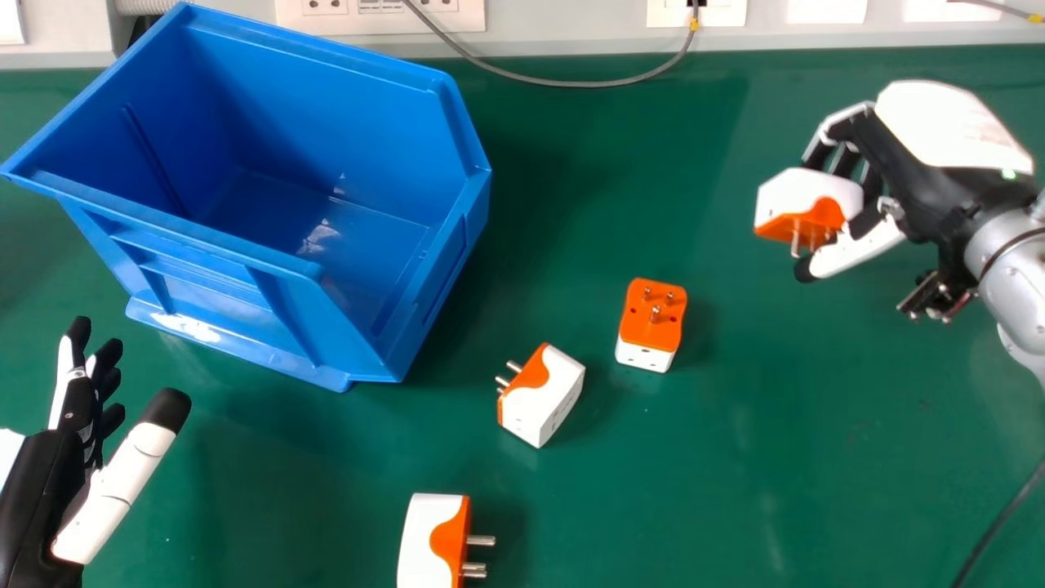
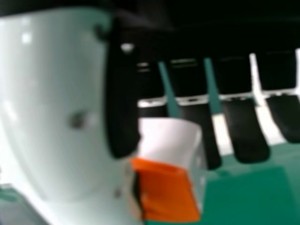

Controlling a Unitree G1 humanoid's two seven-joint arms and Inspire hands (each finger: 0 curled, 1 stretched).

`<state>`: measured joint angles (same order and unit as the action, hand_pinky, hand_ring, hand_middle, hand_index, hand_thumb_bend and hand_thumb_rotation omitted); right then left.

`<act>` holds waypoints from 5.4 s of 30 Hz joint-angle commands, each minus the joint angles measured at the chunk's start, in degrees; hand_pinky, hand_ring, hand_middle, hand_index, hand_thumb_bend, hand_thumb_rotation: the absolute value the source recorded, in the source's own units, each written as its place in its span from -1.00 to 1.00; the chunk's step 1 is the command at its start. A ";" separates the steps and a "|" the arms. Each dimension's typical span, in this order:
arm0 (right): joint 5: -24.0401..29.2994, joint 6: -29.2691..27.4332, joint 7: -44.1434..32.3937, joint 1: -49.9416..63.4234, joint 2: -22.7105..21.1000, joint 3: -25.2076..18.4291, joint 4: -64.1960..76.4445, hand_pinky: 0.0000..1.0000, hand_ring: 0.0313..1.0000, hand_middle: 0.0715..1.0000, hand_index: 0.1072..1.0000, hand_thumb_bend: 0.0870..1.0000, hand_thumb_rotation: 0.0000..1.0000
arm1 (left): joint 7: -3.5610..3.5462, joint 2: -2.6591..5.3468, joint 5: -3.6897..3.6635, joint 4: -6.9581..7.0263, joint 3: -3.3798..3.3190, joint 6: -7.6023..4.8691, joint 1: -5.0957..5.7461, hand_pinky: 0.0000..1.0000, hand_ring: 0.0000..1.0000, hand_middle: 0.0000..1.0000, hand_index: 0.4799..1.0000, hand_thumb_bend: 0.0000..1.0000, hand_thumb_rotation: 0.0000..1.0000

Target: Pick all objects and put in blue box

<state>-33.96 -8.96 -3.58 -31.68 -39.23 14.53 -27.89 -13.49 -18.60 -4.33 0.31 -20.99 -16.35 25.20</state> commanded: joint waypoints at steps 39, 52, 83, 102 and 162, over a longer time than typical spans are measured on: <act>-4.37 -4.06 -2.34 -12.92 24.33 6.94 6.70 -0.43 -0.28 -0.08 -0.02 -0.09 -1.00 | 2.23 1.27 -0.04 -2.76 1.85 -0.01 -5.50 0.90 1.00 1.00 1.00 0.82 0.58; -7.26 -1.94 1.05 -21.98 33.23 11.97 -7.77 -0.37 -0.24 -0.04 -0.06 -0.08 -1.00 | 2.31 1.35 -0.22 -1.47 2.06 0.97 -5.04 0.90 1.00 1.00 1.00 0.81 0.57; -10.20 3.31 13.48 -44.94 50.04 19.56 -44.01 -0.28 -0.13 -0.09 -0.17 -0.10 -1.00 | 2.43 3.02 -0.59 2.33 3.27 1.56 -2.23 0.89 1.00 1.00 1.00 0.81 0.57; -7.34 3.84 16.86 -43.51 51.17 18.20 -45.55 -0.25 -0.14 -0.10 -0.17 -0.09 -1.00 | 2.68 4.26 -0.82 5.02 3.62 2.57 -0.68 0.89 1.00 1.00 1.00 0.83 0.55; -7.88 3.12 20.02 -39.00 48.28 21.41 -41.99 0.91 1.00 1.00 1.00 0.05 0.19 | 4.20 4.53 3.07 6.04 5.37 3.88 -2.12 0.81 0.99 1.00 1.00 0.85 0.51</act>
<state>-42.77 -5.66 14.91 -70.03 8.98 36.89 -71.76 -9.65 -13.76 -1.65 5.93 -15.80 -12.02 23.34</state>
